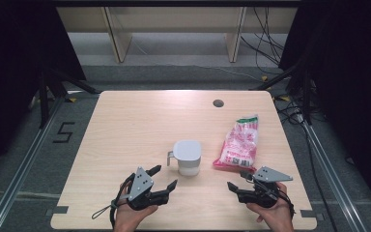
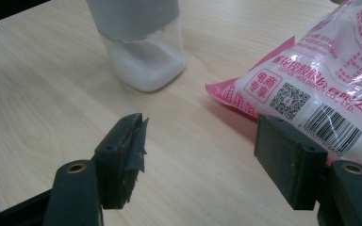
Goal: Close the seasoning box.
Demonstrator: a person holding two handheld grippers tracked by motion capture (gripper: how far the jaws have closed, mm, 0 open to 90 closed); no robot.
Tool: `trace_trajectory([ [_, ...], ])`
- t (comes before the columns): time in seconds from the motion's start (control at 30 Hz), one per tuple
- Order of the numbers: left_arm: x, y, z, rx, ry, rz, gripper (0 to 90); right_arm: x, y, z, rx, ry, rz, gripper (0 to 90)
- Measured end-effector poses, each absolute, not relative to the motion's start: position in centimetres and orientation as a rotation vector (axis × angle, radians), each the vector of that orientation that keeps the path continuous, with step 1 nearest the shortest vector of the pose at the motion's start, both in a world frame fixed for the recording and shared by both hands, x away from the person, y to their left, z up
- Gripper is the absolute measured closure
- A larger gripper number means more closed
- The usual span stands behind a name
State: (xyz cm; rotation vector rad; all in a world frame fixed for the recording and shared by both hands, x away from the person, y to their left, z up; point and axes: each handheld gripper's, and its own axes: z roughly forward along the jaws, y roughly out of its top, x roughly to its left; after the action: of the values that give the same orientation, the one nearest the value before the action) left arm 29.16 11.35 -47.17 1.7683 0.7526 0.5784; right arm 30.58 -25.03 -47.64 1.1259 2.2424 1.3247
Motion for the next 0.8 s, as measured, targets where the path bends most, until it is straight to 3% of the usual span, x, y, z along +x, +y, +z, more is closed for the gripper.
trace_trajectory([
  [0.8, 26.1, 9.3, -51.6, 1.759, 0.794, 0.514, 26.6, 29.4, -25.3, -48.2, 1.108, 2.304, 1.294, 33.7],
])
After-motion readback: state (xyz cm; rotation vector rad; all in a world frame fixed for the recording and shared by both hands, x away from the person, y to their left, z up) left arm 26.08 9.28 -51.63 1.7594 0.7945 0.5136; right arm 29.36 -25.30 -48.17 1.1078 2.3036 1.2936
